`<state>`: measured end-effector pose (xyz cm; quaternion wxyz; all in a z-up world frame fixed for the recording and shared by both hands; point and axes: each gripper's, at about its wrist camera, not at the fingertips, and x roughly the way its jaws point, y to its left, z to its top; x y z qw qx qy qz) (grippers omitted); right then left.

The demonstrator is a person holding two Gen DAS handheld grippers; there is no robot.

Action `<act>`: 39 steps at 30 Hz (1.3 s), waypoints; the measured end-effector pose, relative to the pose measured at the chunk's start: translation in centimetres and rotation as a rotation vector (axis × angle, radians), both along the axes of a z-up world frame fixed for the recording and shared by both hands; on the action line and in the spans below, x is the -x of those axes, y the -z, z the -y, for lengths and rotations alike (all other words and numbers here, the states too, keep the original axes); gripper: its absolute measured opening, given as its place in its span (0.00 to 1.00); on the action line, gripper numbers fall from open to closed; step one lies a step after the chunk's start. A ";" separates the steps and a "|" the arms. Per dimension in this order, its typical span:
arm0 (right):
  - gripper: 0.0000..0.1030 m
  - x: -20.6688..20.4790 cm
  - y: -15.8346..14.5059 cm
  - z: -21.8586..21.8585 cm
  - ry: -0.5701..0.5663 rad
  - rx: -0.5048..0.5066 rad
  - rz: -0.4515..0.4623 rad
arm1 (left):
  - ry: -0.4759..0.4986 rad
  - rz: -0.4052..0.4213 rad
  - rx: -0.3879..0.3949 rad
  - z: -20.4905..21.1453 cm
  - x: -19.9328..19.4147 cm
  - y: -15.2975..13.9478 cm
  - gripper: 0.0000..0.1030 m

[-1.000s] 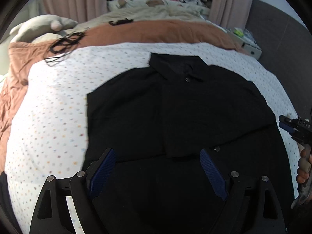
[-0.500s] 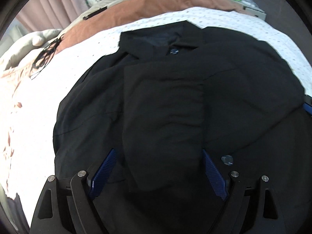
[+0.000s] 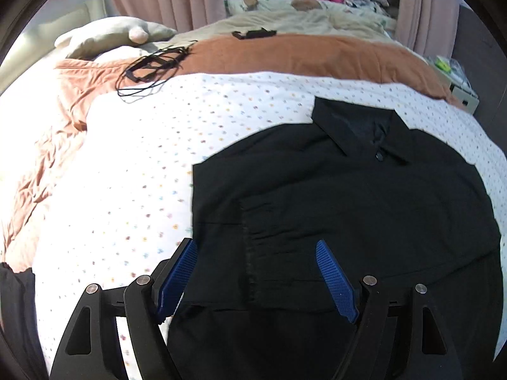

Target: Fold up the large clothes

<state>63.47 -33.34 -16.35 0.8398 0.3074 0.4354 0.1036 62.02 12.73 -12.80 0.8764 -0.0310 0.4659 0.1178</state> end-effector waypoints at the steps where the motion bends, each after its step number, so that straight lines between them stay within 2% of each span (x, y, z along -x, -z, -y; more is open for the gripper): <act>1: 0.31 -0.2 -0.4 -0.3 -0.005 0.007 0.005 | 0.003 0.006 0.005 -0.3 0.2 -0.2 0.77; 7: 0.31 -2.5 -1.3 -2.9 -0.058 0.050 0.019 | 0.048 -0.025 0.029 -0.2 -0.3 1.5 0.76; 11: 0.30 -4.1 -0.4 -4.4 -0.091 0.076 0.002 | 0.073 -0.093 0.032 0.3 -1.2 4.3 0.61; 13: 0.29 -5.2 0.7 -5.0 -0.101 0.096 -0.019 | 0.070 -0.121 0.047 0.2 -1.6 5.5 0.57; 15: 0.28 -6.1 1.6 -5.2 -0.104 0.111 -0.042 | 0.065 -0.134 0.063 -0.1 -2.1 6.6 0.57; 19: 0.21 -7.7 3.2 -5.0 -0.098 0.155 -0.077 | 0.081 -0.134 0.046 -0.1 -3.2 7.4 0.57; 21: 0.13 -8.3 4.0 -4.5 -0.071 0.168 -0.096 | 0.084 -0.133 0.046 -0.2 -3.7 7.7 0.57; 23: 0.00 -8.6 4.3 -4.0 -0.046 0.198 -0.093 | 0.079 -0.127 0.051 -0.4 -4.1 7.9 0.59; 26: 0.00 -8.7 4.5 -3.7 -0.006 0.294 -0.079 | 0.075 -0.120 0.049 -0.6 -4.4 8.1 0.65; 27: 0.00 -8.5 4.5 -3.5 0.004 0.292 -0.081 | 0.074 -0.121 0.043 -0.7 -4.4 8.1 0.68; 30: 0.00 -8.1 3.8 -3.0 0.008 0.295 -0.094 | 0.068 -0.123 0.058 -1.3 -4.5 7.9 0.70; 33: 0.07 -7.0 2.8 -2.6 0.002 0.290 -0.091 | 0.051 -0.110 0.081 -1.7 -3.6 7.0 0.70; 36: 0.33 -5.3 1.5 -2.2 -0.007 0.270 -0.075 | 0.059 -0.091 0.103 -1.7 -2.3 5.8 0.70; 37: 0.46 -4.7 1.1 -2.2 -0.006 0.277 -0.066 | 0.068 -0.091 0.116 -1.7 -1.9 5.4 0.70; 38: 0.54 -4.0 0.6 -2.2 -0.005 0.285 -0.056 | 0.079 -0.089 0.128 -1.6 -1.3 4.9 0.70; 39: 0.56 -3.3 0.1 -2.1 -0.007 0.290 -0.046 | 0.085 -0.085 0.134 -1.6 -0.7 4.5 0.71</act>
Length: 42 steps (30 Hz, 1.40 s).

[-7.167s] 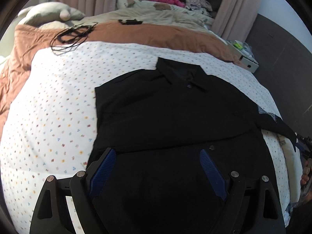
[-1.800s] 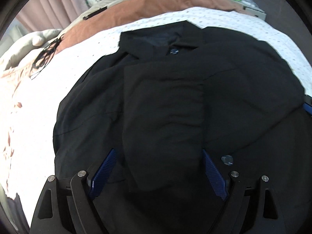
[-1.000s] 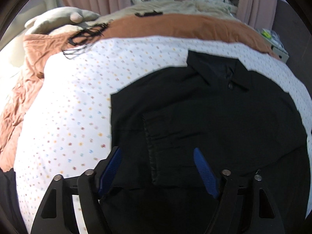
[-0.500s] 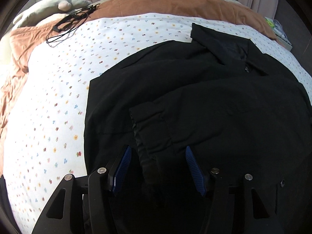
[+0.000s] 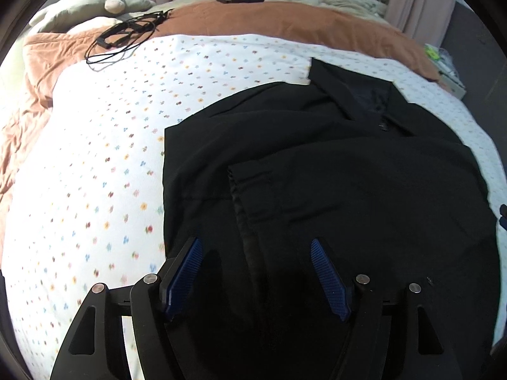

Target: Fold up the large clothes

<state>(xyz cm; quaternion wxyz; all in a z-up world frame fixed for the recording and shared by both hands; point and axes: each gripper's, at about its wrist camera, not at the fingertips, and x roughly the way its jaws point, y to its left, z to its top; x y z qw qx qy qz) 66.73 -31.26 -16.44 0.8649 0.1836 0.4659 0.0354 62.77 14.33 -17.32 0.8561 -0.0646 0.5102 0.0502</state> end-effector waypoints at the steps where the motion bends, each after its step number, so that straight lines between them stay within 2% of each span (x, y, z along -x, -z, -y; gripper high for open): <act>1: 0.58 0.6 -0.4 0.1 -0.005 0.001 0.004 | 0.002 0.007 0.001 0.0 0.5 -0.4 0.71; 3: 0.59 2.1 -1.0 0.4 -0.017 -0.005 0.005 | 0.000 0.029 0.004 -0.2 1.9 -1.5 0.81; 5: 0.63 3.2 -1.5 0.7 -0.029 -0.016 0.005 | -0.004 0.060 0.024 -0.3 3.6 -2.6 0.86; 8: 0.72 5.6 -2.6 1.5 -0.036 -0.026 0.015 | -0.005 0.071 0.044 -0.5 5.4 -3.7 0.87; 11: 0.75 7.7 -4.0 2.2 -0.040 -0.036 0.035 | -0.003 0.084 0.068 -0.7 7.7 -5.0 0.87; 14: 0.82 9.8 -5.3 2.5 -0.047 -0.037 0.064 | -0.004 0.109 0.091 -0.8 9.8 -6.3 0.87; 21: 0.82 14.4 -7.4 3.3 -0.048 -0.029 0.102 | -0.017 0.184 0.105 -1.5 15.3 -9.1 0.87; 30: 0.82 19.2 -7.1 4.3 -0.054 0.005 0.112 | -0.051 0.211 0.095 -3.5 21.1 -8.8 0.87; 42: 0.82 24.3 -5.4 4.8 -0.093 -0.010 0.120 | -0.076 0.220 0.094 -4.9 27.7 -7.0 0.87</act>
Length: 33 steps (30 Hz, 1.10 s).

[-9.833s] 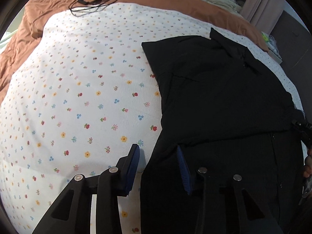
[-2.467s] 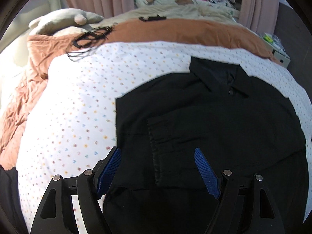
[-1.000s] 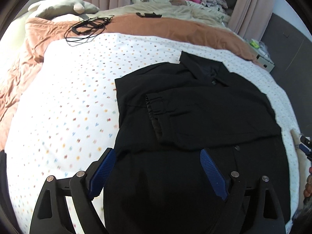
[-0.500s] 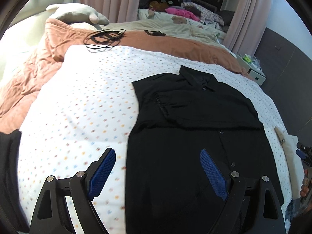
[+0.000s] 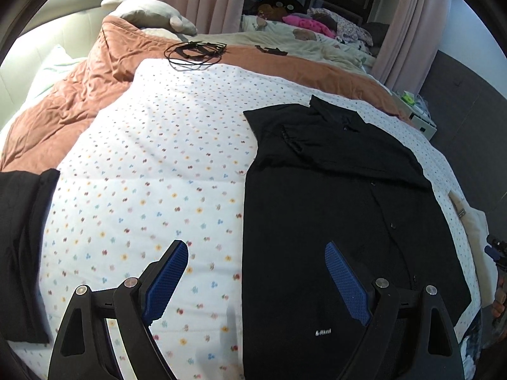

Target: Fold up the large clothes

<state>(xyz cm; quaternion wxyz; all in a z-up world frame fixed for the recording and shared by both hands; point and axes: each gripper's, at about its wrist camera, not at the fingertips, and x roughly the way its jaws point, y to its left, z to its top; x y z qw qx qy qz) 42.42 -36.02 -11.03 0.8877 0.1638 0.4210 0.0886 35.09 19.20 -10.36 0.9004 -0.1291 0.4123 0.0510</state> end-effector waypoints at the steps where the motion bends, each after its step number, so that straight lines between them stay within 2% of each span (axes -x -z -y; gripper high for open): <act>1: 0.82 0.6 0.2 0.0 -0.001 0.003 0.001 | 0.003 0.004 -0.002 0.1 0.6 0.1 0.87; 12: 0.82 6.1 4.0 0.7 0.005 -0.019 -0.034 | 0.037 -0.031 0.014 1.8 4.9 3.8 0.86; 16: 0.82 7.5 5.7 1.1 0.005 -0.034 -0.063 | 0.019 -0.056 0.070 1.5 6.3 5.4 0.86; 21: 0.82 9.2 7.5 1.2 -0.002 -0.060 -0.089 | 0.005 -0.077 0.097 1.4 7.8 6.8 0.86; 29: 0.79 11.0 9.7 1.0 -0.022 -0.155 -0.105 | 0.017 -0.083 0.124 1.7 9.9 7.9 0.86; 33: 0.79 10.3 10.0 0.7 -0.019 -0.218 -0.102 | 0.024 -0.083 0.144 1.9 10.6 7.9 0.86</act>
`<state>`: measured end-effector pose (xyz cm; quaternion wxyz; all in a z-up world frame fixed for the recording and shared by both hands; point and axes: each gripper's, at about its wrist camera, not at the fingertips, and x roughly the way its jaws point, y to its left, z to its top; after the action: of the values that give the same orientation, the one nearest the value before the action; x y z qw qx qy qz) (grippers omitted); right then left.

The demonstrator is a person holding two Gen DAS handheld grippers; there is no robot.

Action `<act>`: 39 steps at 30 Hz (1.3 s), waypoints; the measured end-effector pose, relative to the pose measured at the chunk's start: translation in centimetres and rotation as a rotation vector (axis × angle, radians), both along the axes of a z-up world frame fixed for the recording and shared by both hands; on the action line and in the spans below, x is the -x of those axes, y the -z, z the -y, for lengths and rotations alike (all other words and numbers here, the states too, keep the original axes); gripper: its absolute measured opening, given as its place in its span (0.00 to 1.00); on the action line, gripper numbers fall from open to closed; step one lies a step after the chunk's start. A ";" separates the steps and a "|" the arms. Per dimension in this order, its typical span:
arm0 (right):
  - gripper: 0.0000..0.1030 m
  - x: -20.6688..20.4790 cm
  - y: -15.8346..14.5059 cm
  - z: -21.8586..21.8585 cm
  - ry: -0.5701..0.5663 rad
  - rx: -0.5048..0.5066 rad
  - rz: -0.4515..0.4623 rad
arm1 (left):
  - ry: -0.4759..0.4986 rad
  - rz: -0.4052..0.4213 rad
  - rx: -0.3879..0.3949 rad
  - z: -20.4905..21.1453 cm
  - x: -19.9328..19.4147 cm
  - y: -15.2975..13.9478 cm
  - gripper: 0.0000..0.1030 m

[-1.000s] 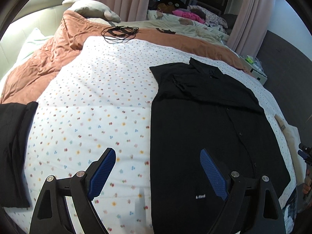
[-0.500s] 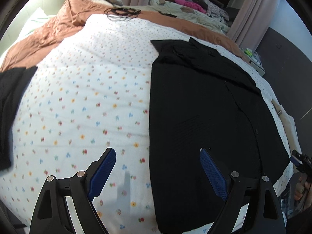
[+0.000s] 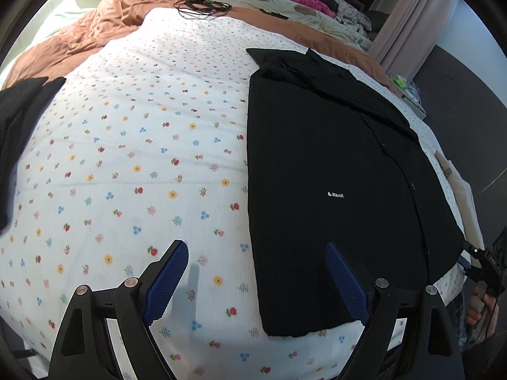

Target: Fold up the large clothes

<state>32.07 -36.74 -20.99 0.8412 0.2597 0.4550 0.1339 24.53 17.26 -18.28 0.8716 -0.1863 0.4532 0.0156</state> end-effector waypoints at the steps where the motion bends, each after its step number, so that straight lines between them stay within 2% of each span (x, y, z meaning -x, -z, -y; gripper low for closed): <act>1: 0.79 -0.4 0.1 -0.1 0.004 -0.021 0.001 | 0.001 0.000 0.011 0.0 0.1 0.0 0.86; 5: 0.77 -1.9 0.4 -0.5 0.029 -0.058 0.007 | 0.006 -0.001 0.037 0.0 0.6 0.1 0.86; 10: 0.76 -4.0 0.3 -0.5 0.043 -0.047 0.049 | 0.001 -0.005 0.054 -0.1 0.9 0.2 0.86; 19: 0.76 -6.3 0.5 -1.1 -0.024 -0.120 0.047 | 0.012 -0.025 0.131 0.3 -1.7 2.1 0.86; 21: 0.71 -5.9 0.5 -1.2 -0.043 -0.142 0.050 | 0.017 -0.017 0.138 0.5 -2.4 2.2 0.86; 24: 0.56 -5.1 0.5 -0.6 -0.066 -0.172 0.053 | 0.029 -0.013 0.168 0.5 -3.4 2.4 0.86; 26: 0.42 -4.3 0.4 -0.2 -0.084 -0.191 0.059 | 0.038 -0.006 0.207 0.4 -3.9 2.4 0.85; 32: 0.38 -1.2 -0.8 0.5 -0.177 -0.295 0.130 | 0.070 0.011 0.294 0.4 -3.7 2.6 0.85; 36: 0.38 -0.2 -1.2 0.7 -0.212 -0.426 0.178 | 0.101 0.024 0.374 0.4 -2.4 2.7 0.83; 39: 0.38 -0.1 -0.8 0.8 -0.192 -0.430 0.167 | 0.111 0.027 0.421 0.4 -1.5 2.7 0.80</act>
<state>32.15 -37.51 -20.17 0.7847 0.3762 0.3676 0.3279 25.99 16.88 -21.01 0.8190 -0.3390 0.4443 -0.1298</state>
